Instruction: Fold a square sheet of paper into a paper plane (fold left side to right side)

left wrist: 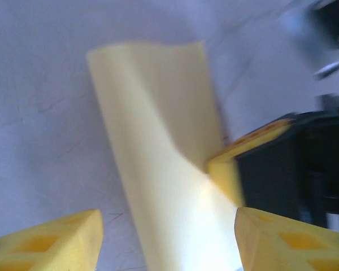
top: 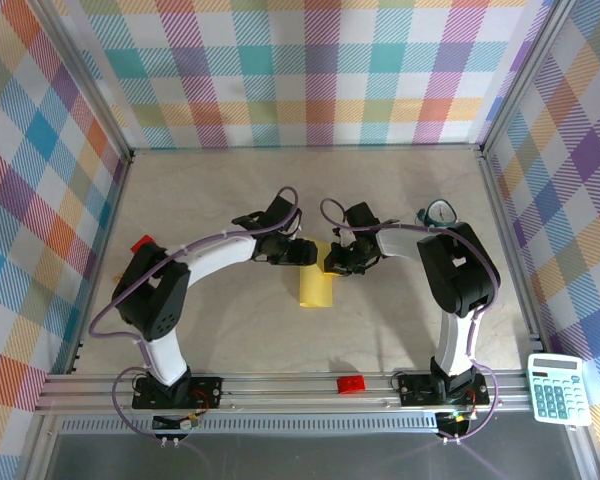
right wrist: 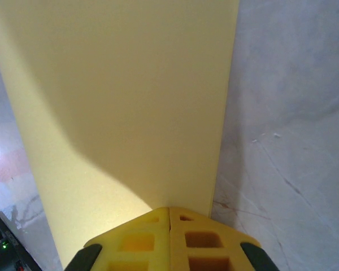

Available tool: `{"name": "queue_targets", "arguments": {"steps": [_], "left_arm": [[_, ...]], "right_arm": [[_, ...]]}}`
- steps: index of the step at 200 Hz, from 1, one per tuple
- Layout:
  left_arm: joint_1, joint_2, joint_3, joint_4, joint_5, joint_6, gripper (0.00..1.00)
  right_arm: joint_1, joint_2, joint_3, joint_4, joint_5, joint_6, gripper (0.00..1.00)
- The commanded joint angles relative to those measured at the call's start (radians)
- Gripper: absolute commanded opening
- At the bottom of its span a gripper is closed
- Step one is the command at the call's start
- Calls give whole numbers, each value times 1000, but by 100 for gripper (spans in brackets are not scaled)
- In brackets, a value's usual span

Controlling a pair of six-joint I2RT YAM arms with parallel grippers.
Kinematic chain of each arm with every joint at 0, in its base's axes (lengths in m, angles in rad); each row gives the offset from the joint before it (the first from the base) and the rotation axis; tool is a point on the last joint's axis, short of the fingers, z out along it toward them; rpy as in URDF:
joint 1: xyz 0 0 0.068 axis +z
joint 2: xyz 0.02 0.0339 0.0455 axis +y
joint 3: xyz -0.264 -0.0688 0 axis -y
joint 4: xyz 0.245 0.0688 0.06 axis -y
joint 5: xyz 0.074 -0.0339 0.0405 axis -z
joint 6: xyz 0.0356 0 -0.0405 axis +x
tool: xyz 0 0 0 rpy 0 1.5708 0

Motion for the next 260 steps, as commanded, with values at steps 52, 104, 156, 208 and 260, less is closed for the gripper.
{"name": "queue_targets", "arguments": {"steps": [52, 104, 156, 208, 260], "left_arm": [[24, 15, -126, 273, 265, -44, 7], [53, 81, -180, 319, 277, -43, 3], [93, 94, -235, 325, 266, -26, 1], [119, 99, -286, 336, 252, -17, 0], [150, 28, -313, 322, 256, -1, 0]], "right_arm": [[10, 91, -40, -126, 147, -20, 0], [10, 95, -40, -134, 159, -25, 0], [10, 94, -37, -161, 192, -34, 0], [10, 91, -38, -176, 206, -41, 0], [10, 86, -42, -168, 197, -40, 0]]}}
